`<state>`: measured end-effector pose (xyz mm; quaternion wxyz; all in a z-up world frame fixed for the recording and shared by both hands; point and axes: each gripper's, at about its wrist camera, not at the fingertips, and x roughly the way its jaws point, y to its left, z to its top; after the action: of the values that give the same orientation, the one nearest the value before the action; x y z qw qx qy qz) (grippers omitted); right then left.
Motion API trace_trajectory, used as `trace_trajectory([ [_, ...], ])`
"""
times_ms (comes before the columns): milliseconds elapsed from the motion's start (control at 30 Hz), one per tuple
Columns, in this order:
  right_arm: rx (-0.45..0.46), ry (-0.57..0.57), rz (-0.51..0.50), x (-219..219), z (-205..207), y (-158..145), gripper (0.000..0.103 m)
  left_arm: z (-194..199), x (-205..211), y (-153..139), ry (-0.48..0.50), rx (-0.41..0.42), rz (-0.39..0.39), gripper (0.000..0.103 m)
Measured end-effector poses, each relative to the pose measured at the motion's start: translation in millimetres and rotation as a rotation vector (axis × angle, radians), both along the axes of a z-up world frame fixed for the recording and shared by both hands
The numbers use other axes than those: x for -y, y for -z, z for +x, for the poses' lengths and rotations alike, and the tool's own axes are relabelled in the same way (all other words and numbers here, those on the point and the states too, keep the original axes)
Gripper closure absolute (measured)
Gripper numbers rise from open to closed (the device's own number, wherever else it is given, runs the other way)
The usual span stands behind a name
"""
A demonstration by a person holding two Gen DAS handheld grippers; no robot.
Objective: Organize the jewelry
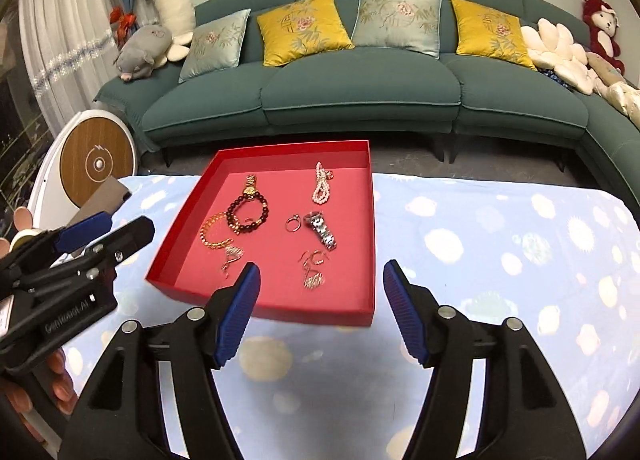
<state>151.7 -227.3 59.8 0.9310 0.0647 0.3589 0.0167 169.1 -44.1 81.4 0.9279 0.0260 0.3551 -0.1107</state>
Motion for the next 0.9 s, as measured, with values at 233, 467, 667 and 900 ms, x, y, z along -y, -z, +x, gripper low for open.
trace_trajectory([
  [233,0.001,0.017,0.054,-2.5,-45.4,4.2,0.029,-38.4,-10.2,9.6,-0.048,-0.012,0.001,0.035],
  [467,-0.034,0.003,0.005,-20.9,-51.8,20.8,0.029,-44.8,-15.4,33.2,-0.059,-0.064,0.023,0.035],
  [667,-0.026,-0.003,-0.023,-31.0,-50.3,25.9,0.025,-40.6,-21.2,38.0,-0.084,-0.077,0.013,0.032],
  [900,-0.019,0.006,-0.042,-33.8,-53.6,23.9,0.024,-43.8,-19.5,38.9,-0.094,-0.068,0.031,0.032],
])
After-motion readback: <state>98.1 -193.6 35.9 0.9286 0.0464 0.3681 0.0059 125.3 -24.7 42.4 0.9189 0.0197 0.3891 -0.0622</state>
